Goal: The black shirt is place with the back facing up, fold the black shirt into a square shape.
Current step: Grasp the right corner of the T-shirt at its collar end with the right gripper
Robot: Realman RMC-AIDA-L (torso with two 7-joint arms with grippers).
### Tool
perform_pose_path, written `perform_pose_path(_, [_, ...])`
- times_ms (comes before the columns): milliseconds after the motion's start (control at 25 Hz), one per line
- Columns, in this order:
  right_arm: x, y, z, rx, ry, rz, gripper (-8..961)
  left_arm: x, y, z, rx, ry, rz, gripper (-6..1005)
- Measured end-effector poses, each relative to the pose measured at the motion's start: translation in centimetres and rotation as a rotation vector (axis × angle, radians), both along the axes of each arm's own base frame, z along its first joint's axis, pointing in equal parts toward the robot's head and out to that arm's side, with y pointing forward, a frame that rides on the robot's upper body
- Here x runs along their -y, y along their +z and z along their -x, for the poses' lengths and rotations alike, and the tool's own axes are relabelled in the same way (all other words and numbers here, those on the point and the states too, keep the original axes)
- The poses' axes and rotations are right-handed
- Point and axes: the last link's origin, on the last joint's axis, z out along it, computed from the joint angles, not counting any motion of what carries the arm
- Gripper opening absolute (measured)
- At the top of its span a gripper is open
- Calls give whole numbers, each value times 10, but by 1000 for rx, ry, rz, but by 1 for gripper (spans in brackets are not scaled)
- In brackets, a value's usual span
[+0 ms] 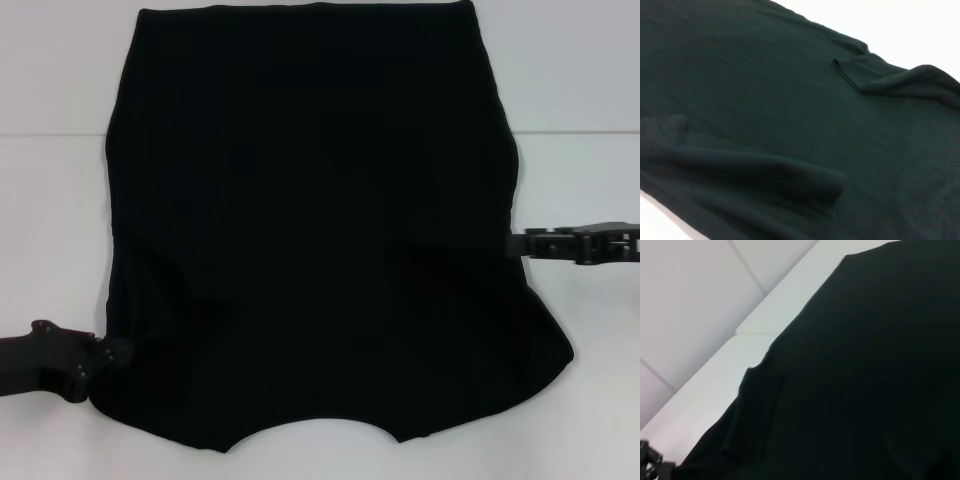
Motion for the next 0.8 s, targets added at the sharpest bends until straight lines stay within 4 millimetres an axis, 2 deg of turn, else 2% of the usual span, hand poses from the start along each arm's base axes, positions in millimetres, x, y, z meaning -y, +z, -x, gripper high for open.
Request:
perform_pose_path(360, [24,20,-40,-15,-114,-42,597,0,0,3,-1,20,-12,24])
perform_pose_path(480, [29,21,-45,-11,-126,-40,607,0,-1,2,16,21,-21,24])
perform_pose_path(600, [36,20,-54,5,-146,-36,733,0,-2,2,27,22,-29,24])
perform_pose_path(800, [39,16,-64,72,-191,1,727,-1,-2,2,40,25,-42,24])
